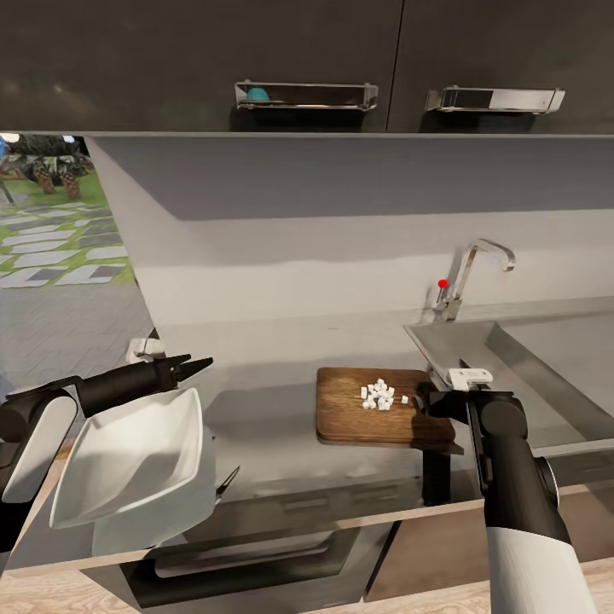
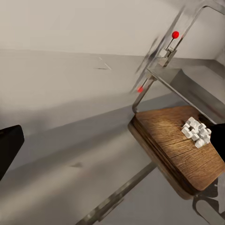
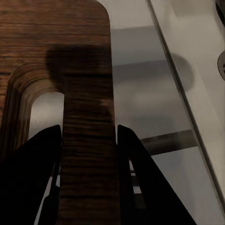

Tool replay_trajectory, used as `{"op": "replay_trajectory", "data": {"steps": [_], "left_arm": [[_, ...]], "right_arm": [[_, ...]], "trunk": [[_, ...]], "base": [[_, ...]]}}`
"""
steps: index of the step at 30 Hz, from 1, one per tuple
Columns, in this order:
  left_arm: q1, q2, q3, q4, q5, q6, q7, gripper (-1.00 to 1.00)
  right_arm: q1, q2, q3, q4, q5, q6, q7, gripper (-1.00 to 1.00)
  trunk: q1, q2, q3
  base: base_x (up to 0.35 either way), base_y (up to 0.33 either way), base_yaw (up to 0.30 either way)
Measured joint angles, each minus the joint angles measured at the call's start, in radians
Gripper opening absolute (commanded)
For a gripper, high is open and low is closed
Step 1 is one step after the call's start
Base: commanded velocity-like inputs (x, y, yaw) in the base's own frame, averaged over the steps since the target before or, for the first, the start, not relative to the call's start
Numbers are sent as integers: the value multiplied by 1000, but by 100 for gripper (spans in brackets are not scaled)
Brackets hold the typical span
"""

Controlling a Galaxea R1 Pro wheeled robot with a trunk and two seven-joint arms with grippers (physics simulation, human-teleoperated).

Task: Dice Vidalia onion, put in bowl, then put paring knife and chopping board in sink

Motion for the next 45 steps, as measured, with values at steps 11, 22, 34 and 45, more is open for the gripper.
{"op": "replay_trajectory", "data": {"steps": [11, 22, 34, 45], "left_arm": [[0, 0, 0, 0, 0, 0, 0, 100], [0, 0, 0, 0, 0, 0, 0, 100], [0, 0, 0, 0, 0, 0, 0, 100], [0, 0, 0, 0, 0, 0, 0, 100]], "right_arm": [[0, 0, 0, 0, -4, 1, -1, -100], [0, 0, 0, 0, -4, 1, -1, -100], [0, 0, 1, 0, -4, 1, 0, -100], [0, 0, 1, 0, -5, 1, -1, -100]], "trunk": [[-23, 42, 19], [-65, 119, 53], [-111, 203, 91], [-153, 280, 125]], "base": [[0, 0, 0], [0, 0, 0], [0, 0, 0], [0, 0, 0]]}}
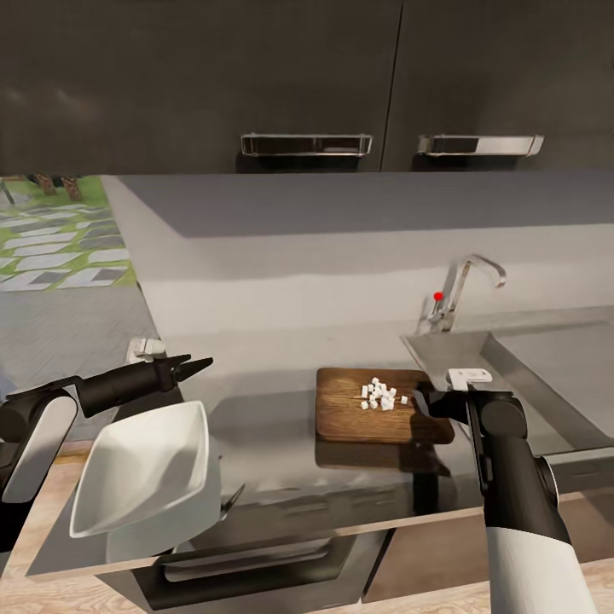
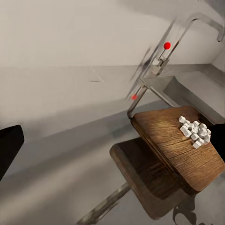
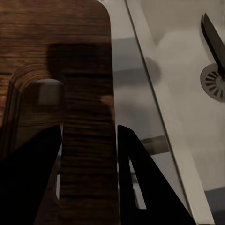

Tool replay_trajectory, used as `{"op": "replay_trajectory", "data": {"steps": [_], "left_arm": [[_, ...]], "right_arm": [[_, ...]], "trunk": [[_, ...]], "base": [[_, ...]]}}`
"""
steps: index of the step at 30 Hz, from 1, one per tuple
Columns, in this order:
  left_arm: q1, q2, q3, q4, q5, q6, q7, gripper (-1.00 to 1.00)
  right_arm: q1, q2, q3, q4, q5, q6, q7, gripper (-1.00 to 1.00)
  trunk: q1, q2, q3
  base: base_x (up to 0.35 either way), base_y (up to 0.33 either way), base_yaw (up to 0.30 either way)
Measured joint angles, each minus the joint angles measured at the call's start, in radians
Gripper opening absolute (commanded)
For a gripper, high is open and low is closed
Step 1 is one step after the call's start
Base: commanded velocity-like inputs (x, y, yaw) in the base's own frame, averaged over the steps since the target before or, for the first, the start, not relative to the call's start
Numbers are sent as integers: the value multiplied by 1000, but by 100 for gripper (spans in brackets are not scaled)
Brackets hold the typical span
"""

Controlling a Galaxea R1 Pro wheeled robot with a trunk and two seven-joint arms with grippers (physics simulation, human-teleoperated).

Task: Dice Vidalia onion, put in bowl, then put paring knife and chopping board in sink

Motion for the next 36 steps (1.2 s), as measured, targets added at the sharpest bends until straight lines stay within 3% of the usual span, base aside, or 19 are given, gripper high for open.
{"op": "replay_trajectory", "data": {"steps": [36], "left_arm": [[0, -1, -3, 0, 0, -2, -2, 100]], "right_arm": [[0, 0, 0, 0, 0, 0, 0, -100]], "trunk": [[-138, 252, 113]], "base": [[0, 0, 0]]}}
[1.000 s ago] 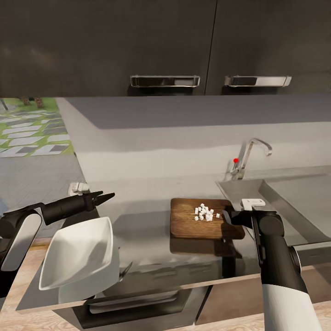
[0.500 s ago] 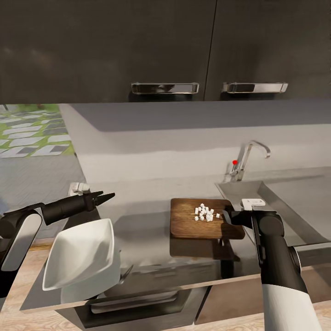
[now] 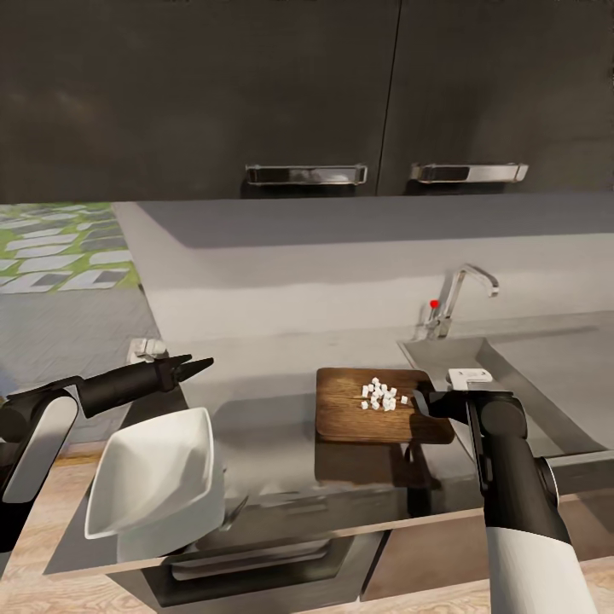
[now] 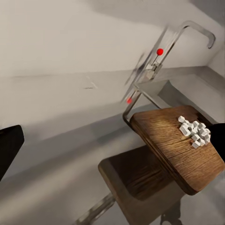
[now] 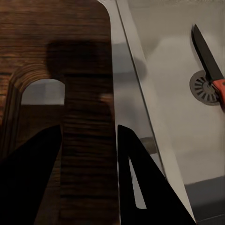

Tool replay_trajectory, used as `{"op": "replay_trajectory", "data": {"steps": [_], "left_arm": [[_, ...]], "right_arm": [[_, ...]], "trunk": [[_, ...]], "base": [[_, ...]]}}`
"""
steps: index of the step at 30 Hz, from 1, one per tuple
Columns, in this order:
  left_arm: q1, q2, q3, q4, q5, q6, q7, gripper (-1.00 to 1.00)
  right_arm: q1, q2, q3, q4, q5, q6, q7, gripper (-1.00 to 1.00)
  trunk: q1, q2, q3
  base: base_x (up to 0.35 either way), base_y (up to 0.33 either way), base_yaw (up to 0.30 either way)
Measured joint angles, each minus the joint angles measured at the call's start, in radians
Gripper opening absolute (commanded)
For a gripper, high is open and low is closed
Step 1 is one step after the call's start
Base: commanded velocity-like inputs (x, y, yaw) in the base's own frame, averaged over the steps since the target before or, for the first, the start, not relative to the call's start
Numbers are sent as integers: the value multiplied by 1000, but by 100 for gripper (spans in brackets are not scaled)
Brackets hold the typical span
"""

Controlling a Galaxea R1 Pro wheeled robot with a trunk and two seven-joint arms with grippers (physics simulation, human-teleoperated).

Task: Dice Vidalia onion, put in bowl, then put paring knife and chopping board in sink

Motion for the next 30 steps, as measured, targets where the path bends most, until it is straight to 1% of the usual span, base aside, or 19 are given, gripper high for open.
{"op": "replay_trajectory", "data": {"steps": [25, 30], "left_arm": [[0, -1, 0, 0, 0, 0, 0, 100], [0, -1, 0, 0, 0, 0, 0, 100]], "right_arm": [[0, 0, 0, 0, 0, 0, 0, -100], [0, 0, 0, 0, 2, 0, 0, -100]], "trunk": [[-96, 176, 79], [-115, 211, 94]], "base": [[0, 0, 0], [0, 0, 89]]}}
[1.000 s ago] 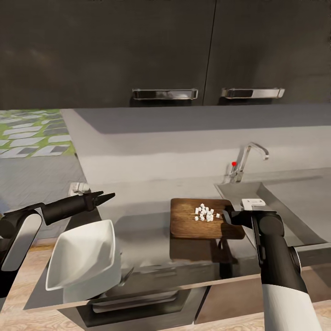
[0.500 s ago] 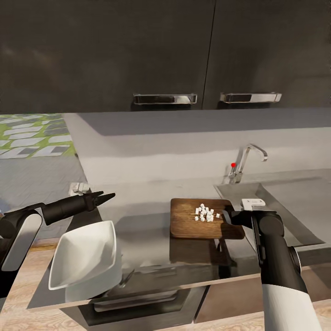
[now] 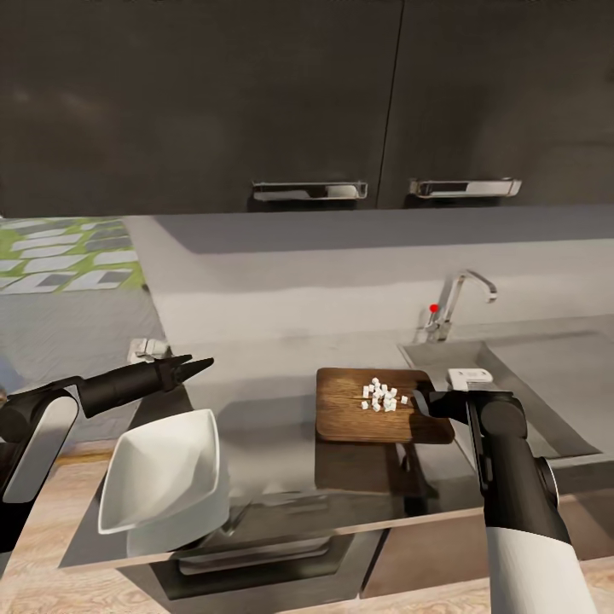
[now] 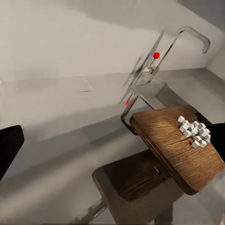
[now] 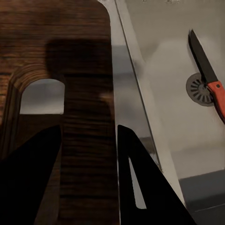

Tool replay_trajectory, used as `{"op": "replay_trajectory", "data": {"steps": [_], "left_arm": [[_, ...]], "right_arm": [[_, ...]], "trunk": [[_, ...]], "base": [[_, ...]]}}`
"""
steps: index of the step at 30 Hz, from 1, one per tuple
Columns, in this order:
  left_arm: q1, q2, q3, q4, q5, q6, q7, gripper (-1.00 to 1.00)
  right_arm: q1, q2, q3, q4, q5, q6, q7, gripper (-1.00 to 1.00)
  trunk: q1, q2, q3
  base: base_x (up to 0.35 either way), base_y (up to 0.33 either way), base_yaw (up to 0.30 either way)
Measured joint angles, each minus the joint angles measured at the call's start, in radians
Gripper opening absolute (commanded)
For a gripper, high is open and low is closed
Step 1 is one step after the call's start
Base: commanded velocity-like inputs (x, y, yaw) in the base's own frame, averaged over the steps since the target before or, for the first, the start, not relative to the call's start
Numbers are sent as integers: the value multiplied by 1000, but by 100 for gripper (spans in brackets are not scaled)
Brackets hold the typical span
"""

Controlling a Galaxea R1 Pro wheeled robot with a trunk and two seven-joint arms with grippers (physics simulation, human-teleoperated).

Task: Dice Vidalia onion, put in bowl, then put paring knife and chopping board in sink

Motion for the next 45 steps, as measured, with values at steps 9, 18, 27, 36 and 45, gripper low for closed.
{"op": "replay_trajectory", "data": {"steps": [9, 18, 27, 36, 45], "left_arm": [[0, 0, 0, 0, 0, 0, 0, 100], [0, 0, 0, 0, 0, 0, -1, 100], [0, 0, 0, 0, 0, 0, -1, 100], [0, 0, 0, 0, 0, 0, -1, 100], [0, 0, 0, 0, 0, 0, 0, 100]], "right_arm": [[0, 0, 0, 0, -1, 0, 0, -100], [0, 0, 0, 0, -1, 0, 0, -100], [0, 0, 0, 0, 0, 0, 0, -100], [0, 0, 0, 0, 0, 0, 0, -100], [0, 0, 0, 0, -1, 0, 0, -100]], "trunk": [[-27, 50, 22], [-27, 50, 22], [-27, 50, 22], [-27, 50, 22], [-27, 50, 22]], "base": [[0, 0, 162], [0, 0, 177], [0, 0, 177], [0, 0, 153], [0, 0, 158]]}}
